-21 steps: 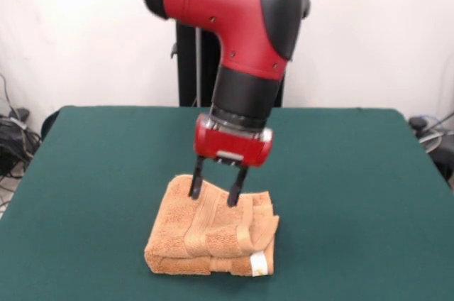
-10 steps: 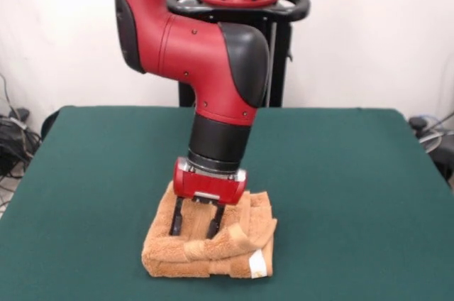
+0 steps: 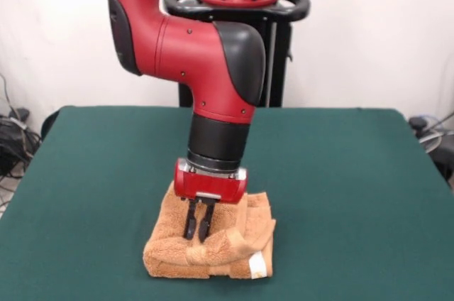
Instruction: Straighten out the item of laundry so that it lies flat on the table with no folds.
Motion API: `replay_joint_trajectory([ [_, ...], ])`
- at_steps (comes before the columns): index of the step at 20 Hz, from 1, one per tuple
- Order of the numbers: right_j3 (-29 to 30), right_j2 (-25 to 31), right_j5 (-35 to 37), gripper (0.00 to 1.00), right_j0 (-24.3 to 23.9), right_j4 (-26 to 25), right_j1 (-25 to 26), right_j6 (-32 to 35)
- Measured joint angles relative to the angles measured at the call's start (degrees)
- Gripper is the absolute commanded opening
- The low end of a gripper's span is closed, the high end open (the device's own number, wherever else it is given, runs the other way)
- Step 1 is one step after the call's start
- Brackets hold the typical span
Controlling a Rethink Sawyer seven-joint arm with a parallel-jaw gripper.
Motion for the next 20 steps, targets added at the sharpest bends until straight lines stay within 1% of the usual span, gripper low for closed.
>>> replay_joint_trajectory([
  [2, -0.2, -0.2, 0.6, 0.0, 0.2, 0.2, 0.0, 0.0],
  [8, -2.1, -1.3, 5.5, 0.0, 1.8, 1.9, 0.1, 0.0],
  [14, -2.5, -1.4, 8.2, 0.0, 1.9, 2.3, -0.3, 0.0],
  [18, -1.5, -1.4, 9.6, 0.0, 1.9, 2.3, -1.7, 0.0],
  [20, 1.0, -1.5, 9.8, 0.0, 2.3, 2.5, -3.7, 0.0],
])
